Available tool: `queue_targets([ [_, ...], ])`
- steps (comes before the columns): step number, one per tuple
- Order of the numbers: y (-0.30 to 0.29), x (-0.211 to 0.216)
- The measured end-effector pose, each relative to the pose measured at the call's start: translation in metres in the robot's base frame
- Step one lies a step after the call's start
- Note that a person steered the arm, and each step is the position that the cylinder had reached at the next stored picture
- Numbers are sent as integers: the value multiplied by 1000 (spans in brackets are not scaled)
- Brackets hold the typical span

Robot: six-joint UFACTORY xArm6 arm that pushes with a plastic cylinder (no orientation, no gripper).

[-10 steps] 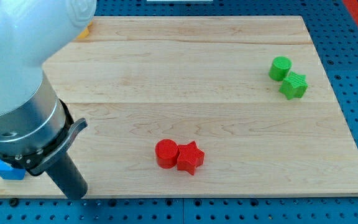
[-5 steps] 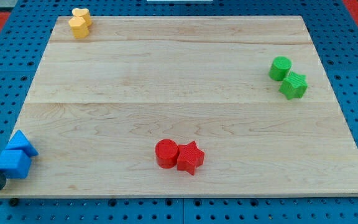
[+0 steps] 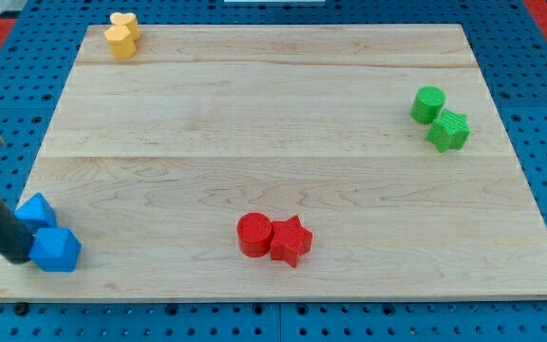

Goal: Push blue cube near to the yellow hexagon

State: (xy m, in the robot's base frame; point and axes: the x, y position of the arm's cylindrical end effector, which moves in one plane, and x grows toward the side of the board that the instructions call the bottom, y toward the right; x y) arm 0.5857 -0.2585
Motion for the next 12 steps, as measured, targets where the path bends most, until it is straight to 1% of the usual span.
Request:
queue_targets([
  [1,18,22],
  [2,37,22],
  [3,43,0],
  [4,65,-33],
  [5,85,-55],
  [6,124,-55],
  [7,129,-65],
  [8,117,-89],
  [9,89,-122],
  [11,64,-109],
  [12,64,-136],
])
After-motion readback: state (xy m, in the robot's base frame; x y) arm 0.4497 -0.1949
